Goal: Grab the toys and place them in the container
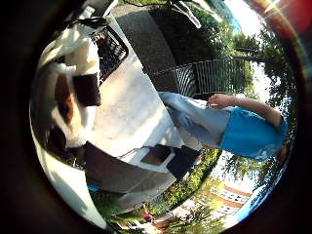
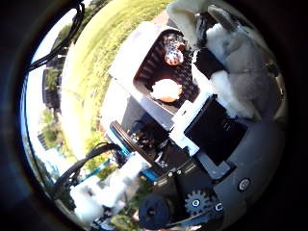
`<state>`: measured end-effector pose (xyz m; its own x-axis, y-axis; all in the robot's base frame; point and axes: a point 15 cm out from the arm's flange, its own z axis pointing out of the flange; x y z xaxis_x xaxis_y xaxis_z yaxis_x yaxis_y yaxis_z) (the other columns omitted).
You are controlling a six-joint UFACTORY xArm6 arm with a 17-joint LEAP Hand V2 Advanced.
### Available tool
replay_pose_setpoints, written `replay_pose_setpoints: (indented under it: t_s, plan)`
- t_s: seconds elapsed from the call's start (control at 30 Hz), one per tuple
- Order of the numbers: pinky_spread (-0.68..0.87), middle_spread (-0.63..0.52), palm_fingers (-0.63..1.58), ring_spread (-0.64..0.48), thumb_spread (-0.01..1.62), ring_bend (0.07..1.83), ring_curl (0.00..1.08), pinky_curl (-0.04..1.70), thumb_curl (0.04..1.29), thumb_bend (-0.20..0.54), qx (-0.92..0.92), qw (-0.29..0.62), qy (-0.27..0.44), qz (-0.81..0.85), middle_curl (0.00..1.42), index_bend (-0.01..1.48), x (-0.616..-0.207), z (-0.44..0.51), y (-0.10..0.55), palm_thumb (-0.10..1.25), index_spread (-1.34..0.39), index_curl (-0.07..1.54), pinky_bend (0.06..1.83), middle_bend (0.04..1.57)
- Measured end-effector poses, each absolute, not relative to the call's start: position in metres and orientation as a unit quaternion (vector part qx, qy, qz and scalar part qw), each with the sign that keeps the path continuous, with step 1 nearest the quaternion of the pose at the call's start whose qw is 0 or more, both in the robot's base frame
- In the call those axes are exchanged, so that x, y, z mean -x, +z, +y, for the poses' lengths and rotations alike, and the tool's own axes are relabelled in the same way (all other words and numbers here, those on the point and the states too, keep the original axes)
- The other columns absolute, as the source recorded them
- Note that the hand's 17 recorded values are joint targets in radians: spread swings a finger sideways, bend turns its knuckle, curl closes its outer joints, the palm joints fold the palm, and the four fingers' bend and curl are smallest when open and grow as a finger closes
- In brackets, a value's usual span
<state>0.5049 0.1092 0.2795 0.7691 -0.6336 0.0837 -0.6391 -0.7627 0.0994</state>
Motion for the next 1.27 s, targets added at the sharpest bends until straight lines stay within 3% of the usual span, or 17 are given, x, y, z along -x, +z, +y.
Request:
replay_pose_setpoints:
  t_s: [0.2,0.33,0.37,0.47,0.5,0.53,0.63,0.73,0.87,1.03,1.27]
  plan:
    - [0.12,-0.15,0.66,-0.12,1.11,1.60,0.83,0.86,0.82,-0.033,-0.947,0.036,-0.030,-0.318,0.96,0.49,-0.492,0.179,0.232,0.86,-1.13,1.32,1.67,1.47]
    - [0.17,-0.12,0.64,-0.05,1.14,1.54,0.76,0.82,0.75,-0.026,-0.946,0.061,-0.063,-0.312,0.90,0.50,-0.492,0.201,0.176,0.85,-1.10,1.32,1.55,1.34]
    - [0.18,-0.12,0.60,-0.02,1.14,1.48,0.74,0.81,0.73,-0.030,-0.945,0.066,-0.068,-0.312,0.87,0.50,-0.496,0.204,0.165,0.84,-1.09,1.30,1.51,1.27]
    - [0.25,-0.08,0.03,0.06,1.14,1.31,0.69,0.79,0.66,-0.040,-0.943,0.082,-0.083,-0.312,0.74,0.37,-0.504,0.211,0.133,0.81,-0.97,1.23,1.35,0.91]
    - [0.26,-0.07,-0.05,0.08,1.14,1.26,0.67,0.78,0.65,-0.041,-0.942,0.087,-0.089,-0.312,0.71,0.35,-0.506,0.213,0.122,0.80,-0.95,1.21,1.33,0.85]
    - [0.31,-0.04,-0.23,0.14,1.13,1.09,0.58,0.71,0.62,-0.042,-0.941,0.092,-0.094,-0.311,0.62,0.25,-0.507,0.214,0.113,0.79,-0.87,1.13,1.23,0.68]
    - [0.37,0.01,-0.31,0.21,1.12,0.83,0.45,0.62,0.57,-0.042,-0.938,0.101,-0.106,-0.313,0.50,0.12,-0.509,0.213,0.101,0.76,-0.78,0.99,1.15,0.44]
    - [0.41,0.05,-0.26,0.27,1.10,0.68,0.37,0.55,0.53,-0.036,-0.938,0.097,-0.106,-0.315,0.43,0.06,-0.511,0.214,0.106,0.75,-0.68,0.83,1.05,0.28]
    - [0.45,0.08,-0.19,0.29,1.09,0.59,0.33,0.49,0.49,-0.033,-0.939,0.081,-0.092,-0.322,0.38,0.06,-0.519,0.209,0.131,0.75,-0.59,0.66,0.97,0.18]
    - [0.47,0.09,-0.16,0.31,1.08,0.53,0.31,0.44,0.45,-0.032,-0.936,0.061,-0.074,-0.339,0.35,0.10,-0.522,0.190,0.191,0.75,-0.52,0.53,0.89,0.15]
    - [0.47,0.10,-0.09,0.31,1.09,0.43,0.29,0.36,0.41,-0.030,-0.925,0.057,-0.078,-0.367,0.31,0.16,-0.470,0.137,0.276,0.74,-0.46,0.41,0.75,0.15]
